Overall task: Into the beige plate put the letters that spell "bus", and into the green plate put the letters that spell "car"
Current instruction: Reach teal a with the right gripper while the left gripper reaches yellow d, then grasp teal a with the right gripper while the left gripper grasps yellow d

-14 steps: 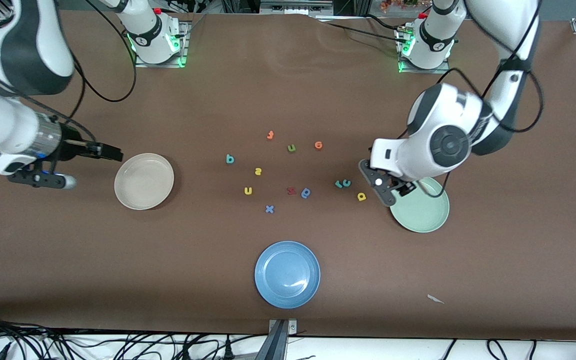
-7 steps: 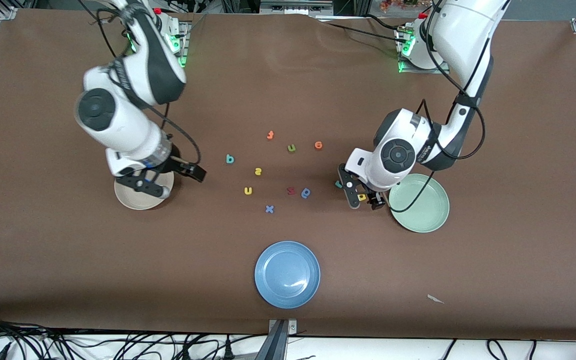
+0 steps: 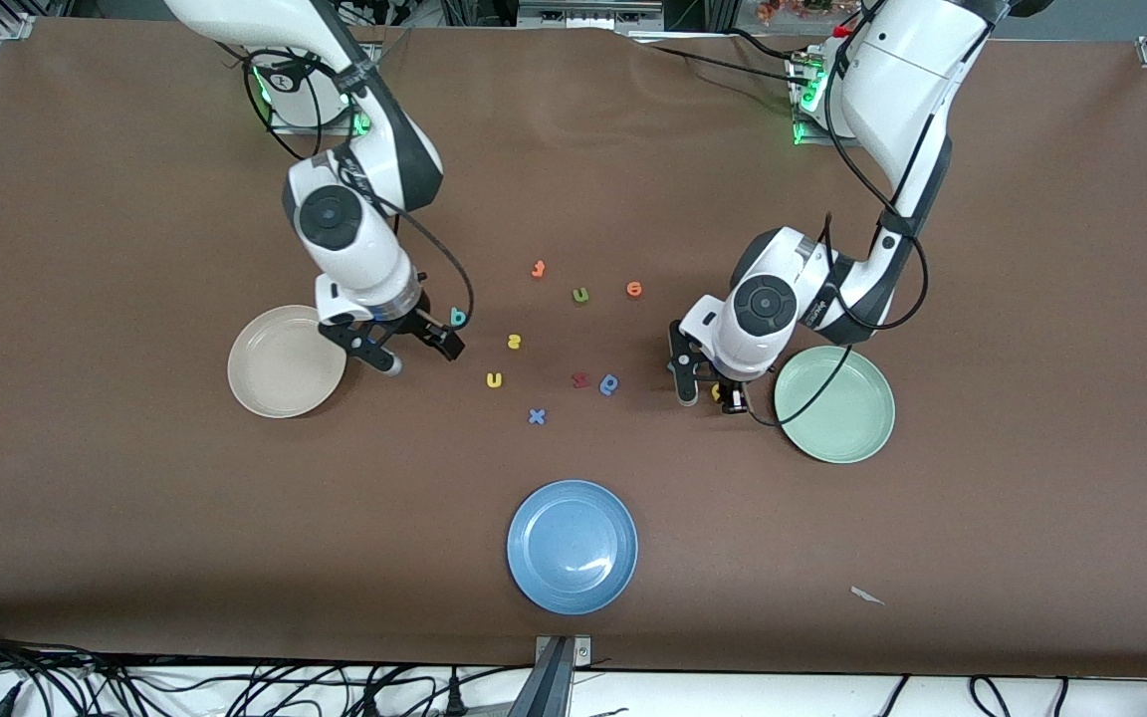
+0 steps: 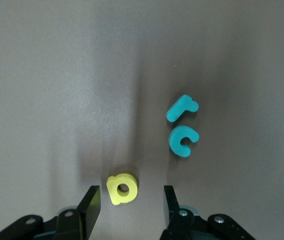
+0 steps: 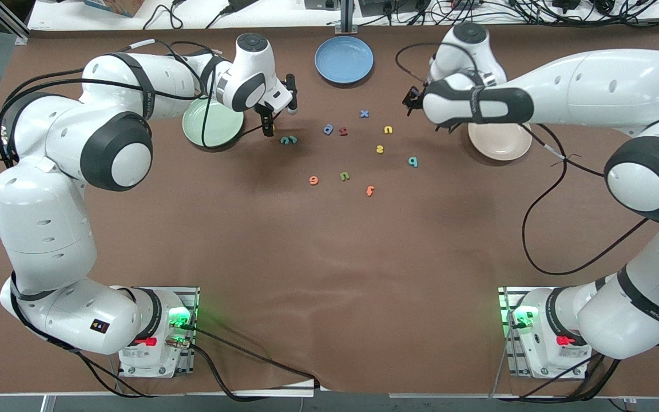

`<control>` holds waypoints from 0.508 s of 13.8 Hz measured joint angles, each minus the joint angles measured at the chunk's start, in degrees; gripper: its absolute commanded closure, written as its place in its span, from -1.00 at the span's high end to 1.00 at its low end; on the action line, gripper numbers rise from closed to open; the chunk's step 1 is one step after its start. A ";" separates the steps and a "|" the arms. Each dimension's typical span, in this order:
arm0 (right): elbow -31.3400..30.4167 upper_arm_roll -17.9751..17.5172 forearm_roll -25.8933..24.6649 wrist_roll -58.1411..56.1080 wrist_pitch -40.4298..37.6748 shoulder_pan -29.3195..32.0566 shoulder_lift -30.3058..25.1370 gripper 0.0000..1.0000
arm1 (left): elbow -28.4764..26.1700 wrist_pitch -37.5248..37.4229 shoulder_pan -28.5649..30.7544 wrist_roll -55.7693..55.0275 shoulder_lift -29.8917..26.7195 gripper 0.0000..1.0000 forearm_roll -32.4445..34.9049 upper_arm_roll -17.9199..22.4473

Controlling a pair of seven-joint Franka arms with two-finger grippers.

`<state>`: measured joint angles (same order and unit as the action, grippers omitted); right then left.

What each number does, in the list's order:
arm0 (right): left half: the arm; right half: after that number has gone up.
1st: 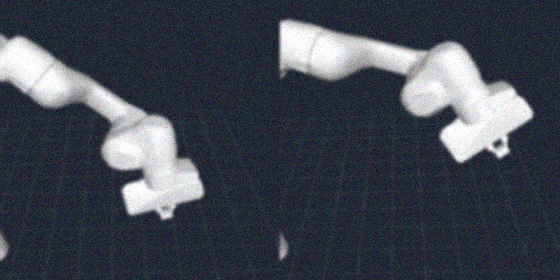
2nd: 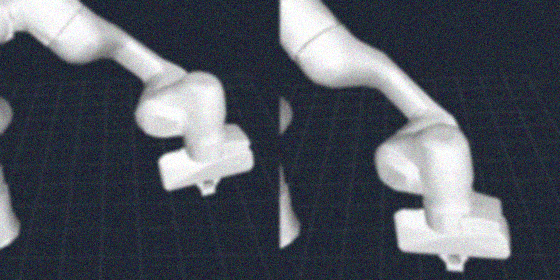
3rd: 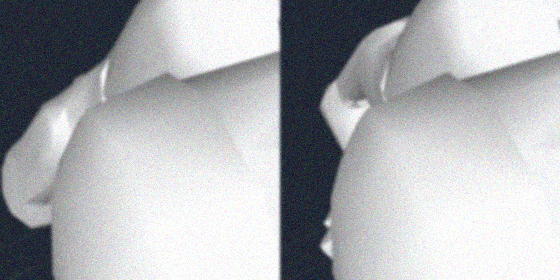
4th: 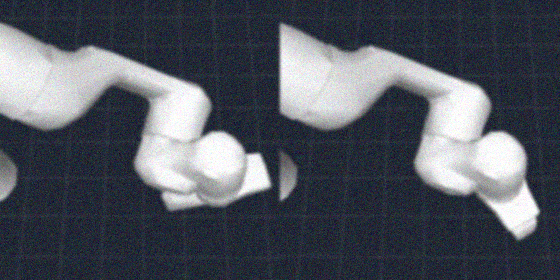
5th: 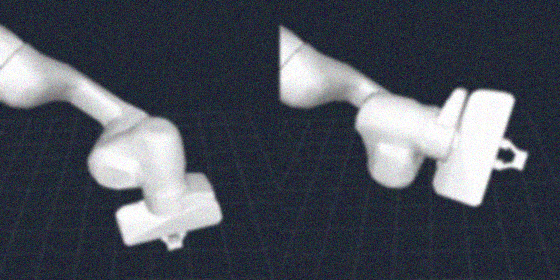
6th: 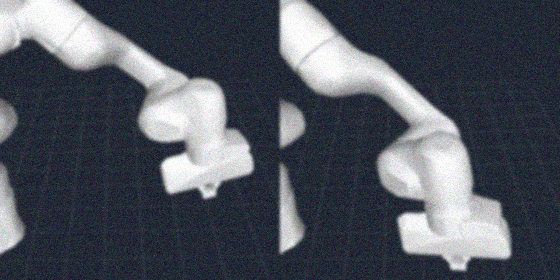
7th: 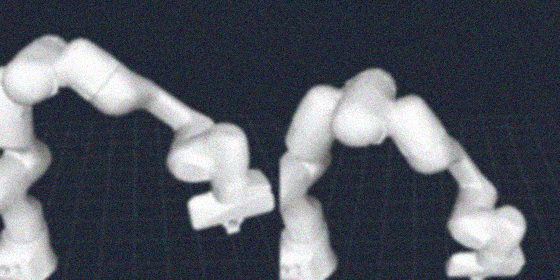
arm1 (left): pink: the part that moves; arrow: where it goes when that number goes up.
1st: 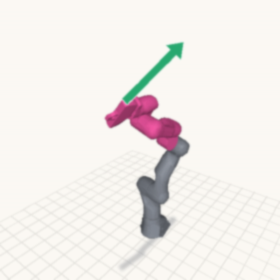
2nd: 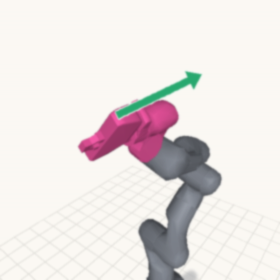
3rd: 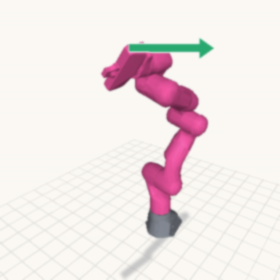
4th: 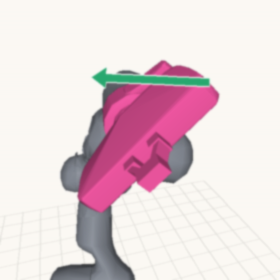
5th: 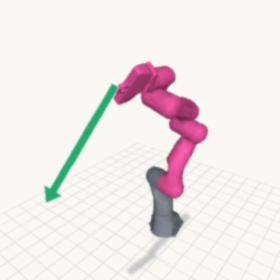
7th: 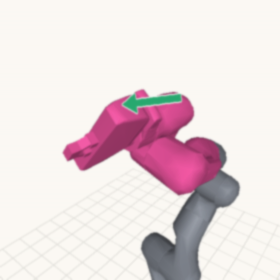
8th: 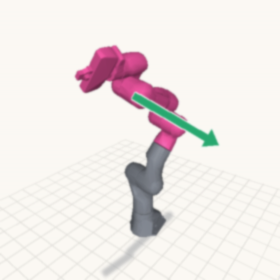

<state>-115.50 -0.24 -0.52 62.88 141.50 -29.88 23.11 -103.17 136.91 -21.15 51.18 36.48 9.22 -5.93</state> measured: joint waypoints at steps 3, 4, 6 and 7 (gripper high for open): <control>-0.01 -1.68 -2.19 5.10 1.62 -1.29 3.90 0.99 | -0.01 1.17 -0.47 -0.22 0.53 0.18 1.30 0.01; -0.01 -1.98 -2.19 5.27 1.87 -1.37 4.58 0.99 | -0.02 1.60 -0.47 -0.22 0.94 0.18 1.31 0.05; -0.09 -2.17 -2.19 5.33 2.09 -1.38 5.21 0.98 | -0.02 2.08 -0.47 -0.22 1.60 -0.08 1.31 0.15; -0.42 -2.30 -2.19 5.33 2.41 -1.38 5.27 0.98 | -0.02 2.29 -0.47 -0.22 1.80 -0.29 1.31 0.18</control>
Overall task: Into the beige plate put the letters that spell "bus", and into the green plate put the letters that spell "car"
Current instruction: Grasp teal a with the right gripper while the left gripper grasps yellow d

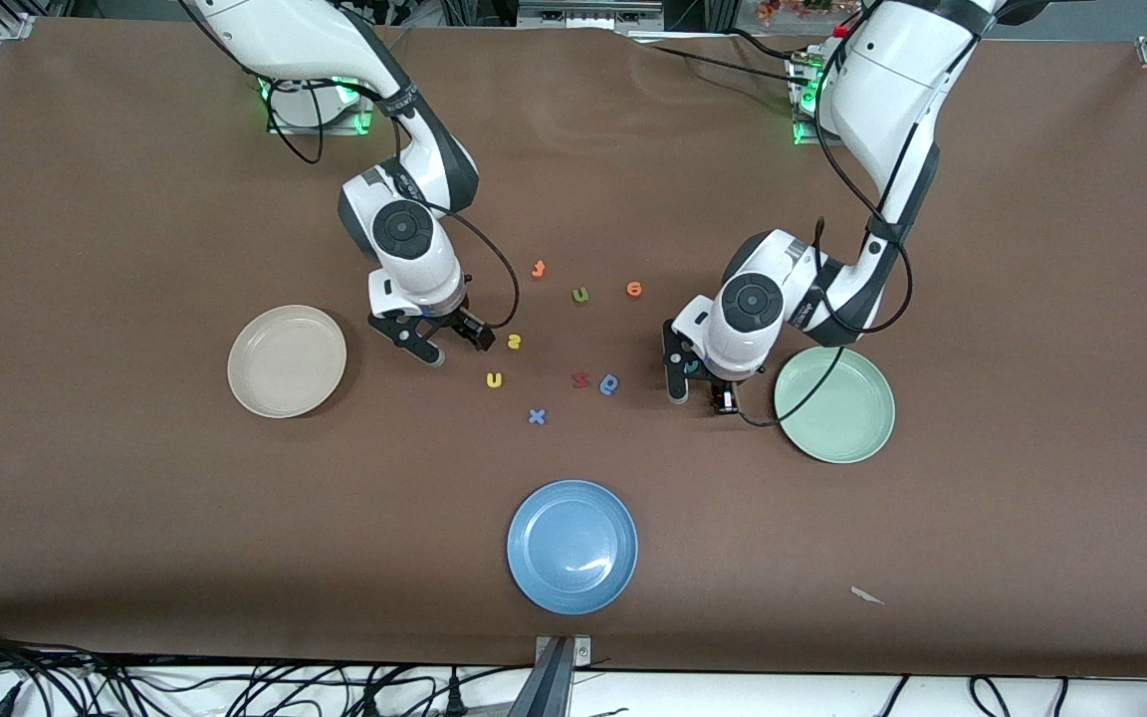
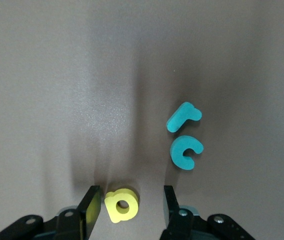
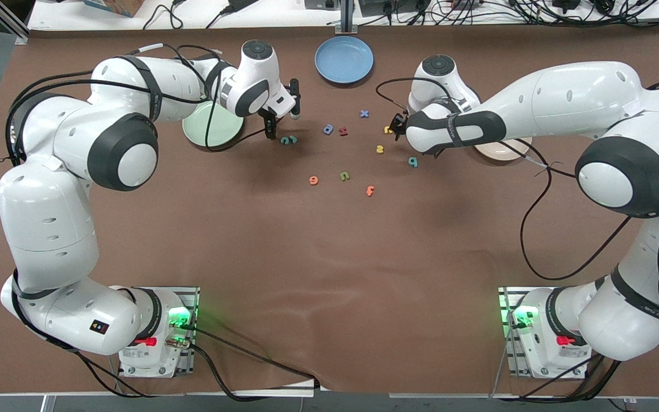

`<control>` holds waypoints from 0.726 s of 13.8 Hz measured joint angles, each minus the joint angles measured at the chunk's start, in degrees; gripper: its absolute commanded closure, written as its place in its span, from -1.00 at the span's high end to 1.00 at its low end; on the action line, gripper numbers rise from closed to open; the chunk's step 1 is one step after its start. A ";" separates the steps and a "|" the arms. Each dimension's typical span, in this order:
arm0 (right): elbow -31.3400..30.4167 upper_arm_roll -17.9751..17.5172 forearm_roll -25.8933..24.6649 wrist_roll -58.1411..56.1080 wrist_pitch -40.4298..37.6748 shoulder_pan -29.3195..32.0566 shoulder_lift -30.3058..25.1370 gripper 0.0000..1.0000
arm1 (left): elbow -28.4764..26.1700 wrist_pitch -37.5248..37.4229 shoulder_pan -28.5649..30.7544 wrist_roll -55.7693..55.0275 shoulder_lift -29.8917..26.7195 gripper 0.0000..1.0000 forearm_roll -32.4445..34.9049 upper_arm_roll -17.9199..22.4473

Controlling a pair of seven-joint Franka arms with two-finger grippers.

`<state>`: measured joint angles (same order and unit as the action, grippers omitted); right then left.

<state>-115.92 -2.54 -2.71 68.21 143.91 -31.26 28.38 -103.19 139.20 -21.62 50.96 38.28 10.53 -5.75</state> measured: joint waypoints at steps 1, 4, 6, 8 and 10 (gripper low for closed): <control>-0.80 -0.10 0.00 0.00 1.07 0.02 -0.01 0.97 | 0.00 0.07 0.00 0.00 0.10 -0.51 0.00 0.01; -5.20 -0.68 -0.08 -0.05 6.94 0.16 -0.18 0.91 | 0.23 0.18 0.00 0.00 0.09 -0.95 0.00 0.02; -7.37 -1.37 -0.10 -0.05 9.05 0.24 -0.48 0.74 | 0.29 0.18 0.00 0.00 0.06 -0.95 0.00 0.03; -8.08 -2.00 -0.12 -0.05 9.57 0.24 -0.79 0.44 | 0.86 -0.93 0.02 0.00 -0.60 -0.95 0.00 0.12; -8.54 -2.14 -0.21 -0.92 9.61 0.31 -1.05 0.40 | 2.04 -6.04 0.28 0.00 -2.97 -0.93 0.00 0.44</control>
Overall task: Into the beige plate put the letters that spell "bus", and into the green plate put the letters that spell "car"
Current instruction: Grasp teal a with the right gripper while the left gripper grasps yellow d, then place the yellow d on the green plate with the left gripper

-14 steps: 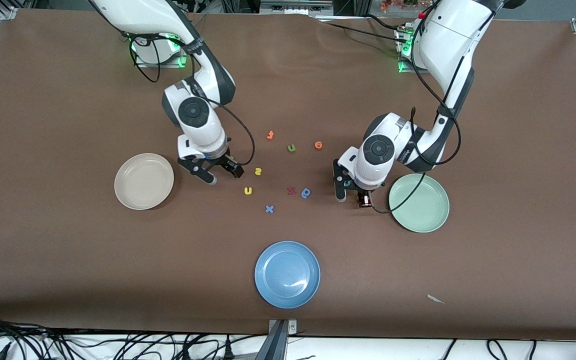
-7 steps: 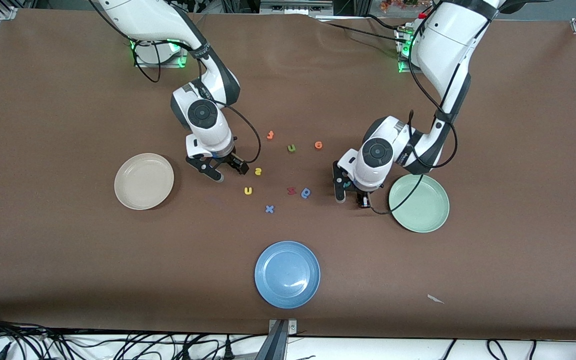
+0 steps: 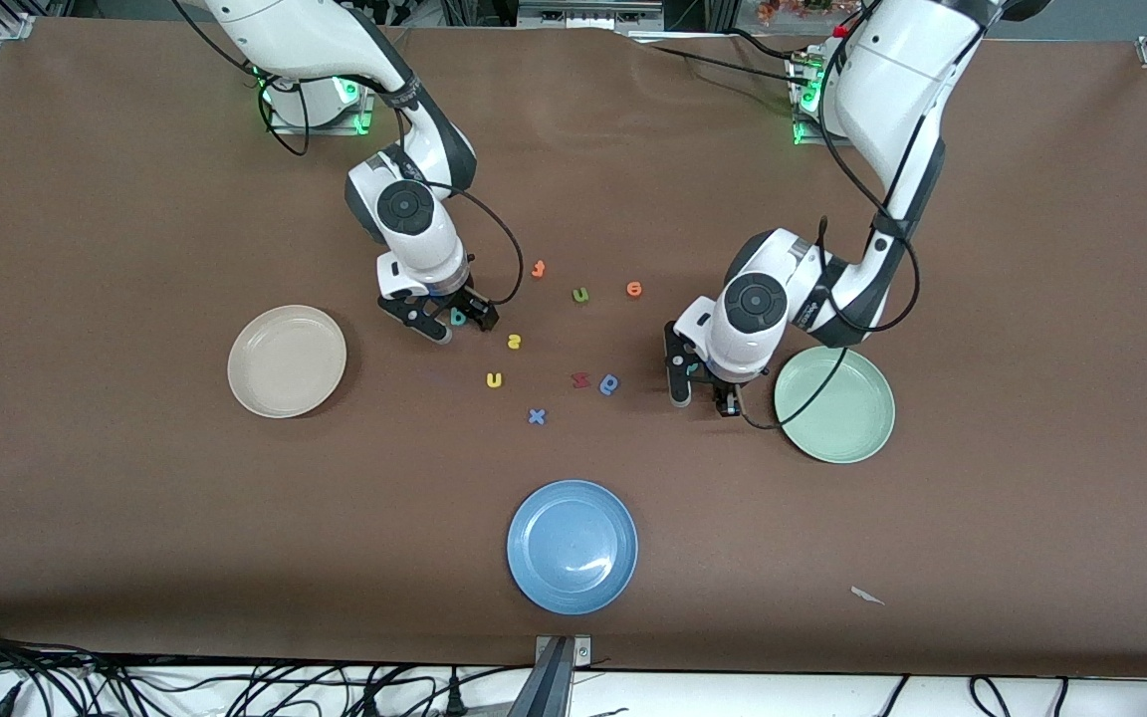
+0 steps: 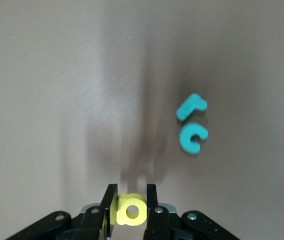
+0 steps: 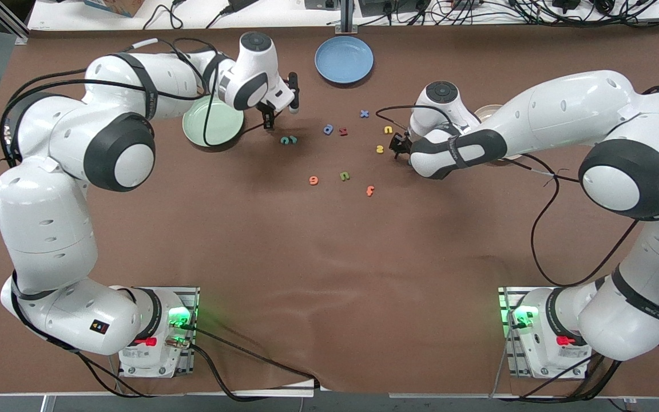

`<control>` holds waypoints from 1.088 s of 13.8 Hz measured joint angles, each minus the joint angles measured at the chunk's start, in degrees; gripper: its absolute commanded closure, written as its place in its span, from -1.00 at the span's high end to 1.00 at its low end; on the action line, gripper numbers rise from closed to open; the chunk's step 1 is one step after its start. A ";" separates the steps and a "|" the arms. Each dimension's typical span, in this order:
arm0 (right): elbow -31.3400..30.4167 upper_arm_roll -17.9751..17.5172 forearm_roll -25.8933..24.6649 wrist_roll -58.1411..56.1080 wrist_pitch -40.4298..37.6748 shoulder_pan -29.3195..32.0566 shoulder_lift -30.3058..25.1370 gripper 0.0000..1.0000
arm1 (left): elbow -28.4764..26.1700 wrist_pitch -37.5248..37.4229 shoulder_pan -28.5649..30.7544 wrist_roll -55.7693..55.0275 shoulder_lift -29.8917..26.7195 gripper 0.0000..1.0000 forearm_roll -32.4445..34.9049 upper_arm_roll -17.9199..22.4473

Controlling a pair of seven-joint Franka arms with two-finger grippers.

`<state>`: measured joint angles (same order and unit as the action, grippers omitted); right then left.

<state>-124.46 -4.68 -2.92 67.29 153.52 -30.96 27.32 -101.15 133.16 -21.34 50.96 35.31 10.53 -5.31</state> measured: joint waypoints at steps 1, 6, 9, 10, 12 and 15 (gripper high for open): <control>-0.08 0.00 0.00 -0.61 0.03 0.20 -0.02 0.40 | 0.49 -3.09 0.31 0.02 -1.72 -0.92 0.00 0.21; -0.19 -0.01 -0.10 -2.57 0.18 1.36 -0.03 0.17 | 0.09 -10.78 8.69 1.27 -5.46 -0.21 0.17 0.93; -1.03 -0.03 -0.25 -2.80 1.31 1.42 -0.39 -0.24 | -0.65 -10.56 11.44 2.42 -5.25 1.00 1.29 0.86; -1.36 -0.03 -0.27 -2.84 1.37 1.45 -0.72 -0.35 | -0.65 -10.53 11.36 2.43 -5.28 1.00 1.41 0.52; -1.72 -0.08 -0.28 -2.88 1.74 1.45 -1.02 -0.50 | -0.47 -10.51 10.45 0.89 -5.59 1.00 1.42 -1.05; -2.15 -0.10 -0.35 -2.99 2.37 1.48 -1.28 -0.72 | -0.36 -11.09 9.06 -12.24 -6.27 1.00 1.42 -5.16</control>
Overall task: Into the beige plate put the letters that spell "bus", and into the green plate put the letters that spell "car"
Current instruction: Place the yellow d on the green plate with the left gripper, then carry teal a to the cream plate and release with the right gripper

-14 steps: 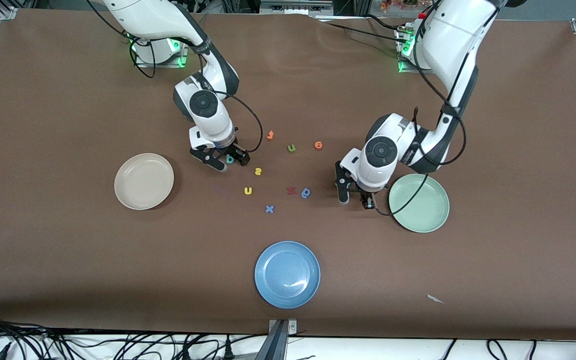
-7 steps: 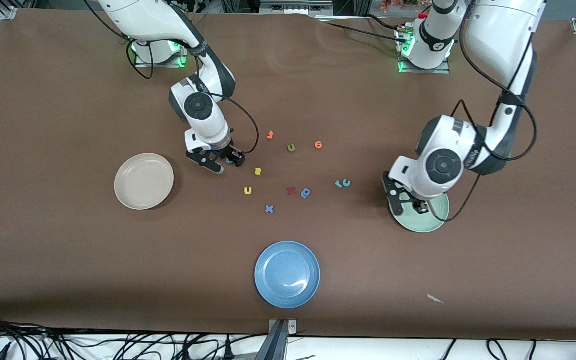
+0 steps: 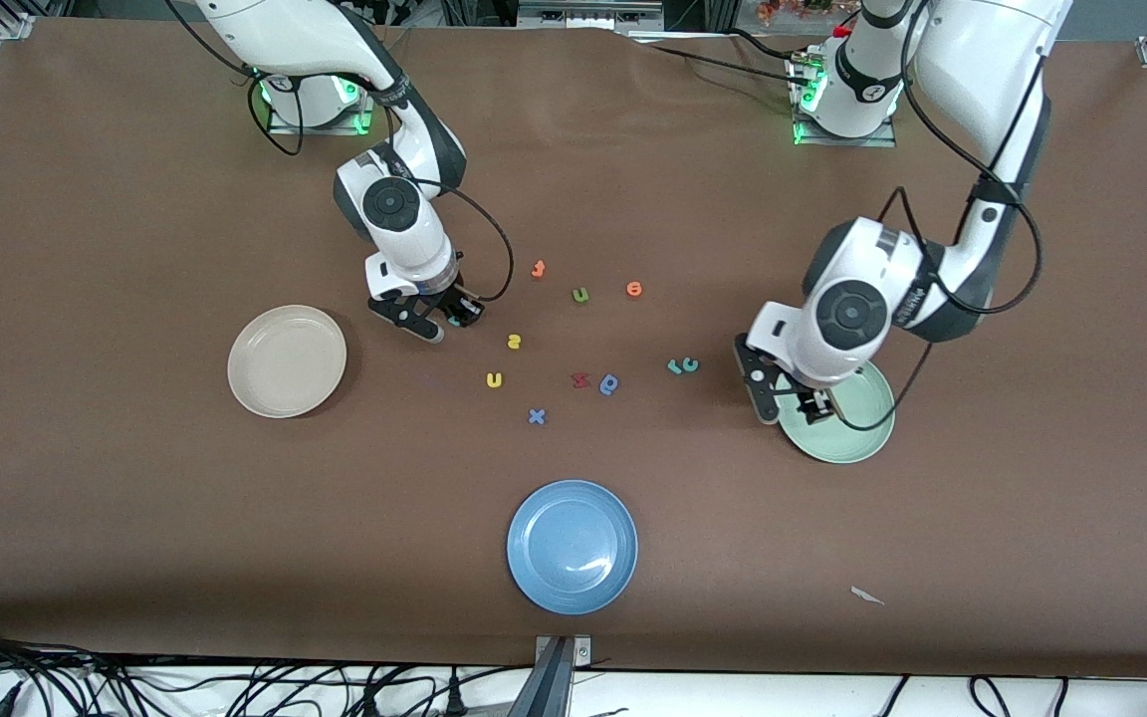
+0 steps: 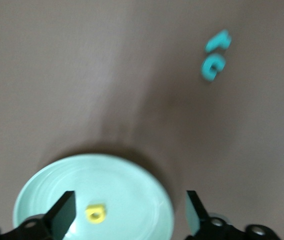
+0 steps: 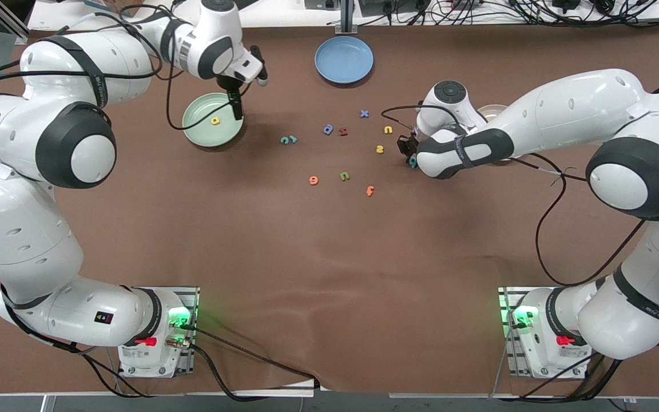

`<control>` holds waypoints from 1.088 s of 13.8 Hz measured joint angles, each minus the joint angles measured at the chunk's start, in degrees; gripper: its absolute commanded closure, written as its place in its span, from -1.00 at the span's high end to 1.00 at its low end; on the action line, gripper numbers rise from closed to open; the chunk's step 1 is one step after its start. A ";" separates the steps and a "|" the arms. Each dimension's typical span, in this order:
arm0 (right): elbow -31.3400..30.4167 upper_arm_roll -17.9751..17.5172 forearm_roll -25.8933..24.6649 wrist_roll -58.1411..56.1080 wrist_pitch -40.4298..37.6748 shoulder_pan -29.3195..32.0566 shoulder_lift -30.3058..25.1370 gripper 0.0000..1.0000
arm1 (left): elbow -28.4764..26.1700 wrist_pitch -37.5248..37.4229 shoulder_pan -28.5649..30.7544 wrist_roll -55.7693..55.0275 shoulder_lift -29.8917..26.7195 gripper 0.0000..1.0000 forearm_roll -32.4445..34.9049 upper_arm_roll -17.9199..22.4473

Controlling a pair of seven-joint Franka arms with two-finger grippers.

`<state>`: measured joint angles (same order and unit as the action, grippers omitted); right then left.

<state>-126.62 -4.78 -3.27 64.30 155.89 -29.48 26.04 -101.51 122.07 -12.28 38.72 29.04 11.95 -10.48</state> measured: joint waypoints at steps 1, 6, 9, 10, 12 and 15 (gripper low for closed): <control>-0.01 -0.01 0.00 -0.18 0.11 0.04 -0.08 -0.73 | -0.01 -0.33 -0.21 -5.73 -0.05 1.00 0.00 -1.75; 3.07 -0.01 0.00 -7.67 -11.71 4.09 -5.84 -0.81 | -1.14 -0.82 -2.33 -37.06 0.70 1.00 0.00 -7.26; 4.02 0.09 0.01 -18.03 -15.38 8.82 -8.24 -0.81 | -3.65 4.70 -3.42 -45.85 2.35 0.99 0.00 -7.28; 4.03 0.16 0.01 -22.31 -16.25 11.06 -8.50 -0.81 | -5.10 7.85 -3.25 -46.68 2.98 0.85 0.00 -7.15; 3.99 0.33 0.00 -30.81 -17.84 16.17 -8.53 -0.81 | -6.92 11.77 -2.83 -46.95 4.26 0.37 0.15 -6.95; 3.66 0.43 0.00 -41.69 -18.39 24.09 -8.36 -0.71 | -6.91 13.59 -2.78 -47.13 5.45 0.23 4.71 -6.96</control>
<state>-122.95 -4.34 -3.27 22.61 137.50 -5.39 17.68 -108.42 135.66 -15.06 -8.40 34.49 16.67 -17.43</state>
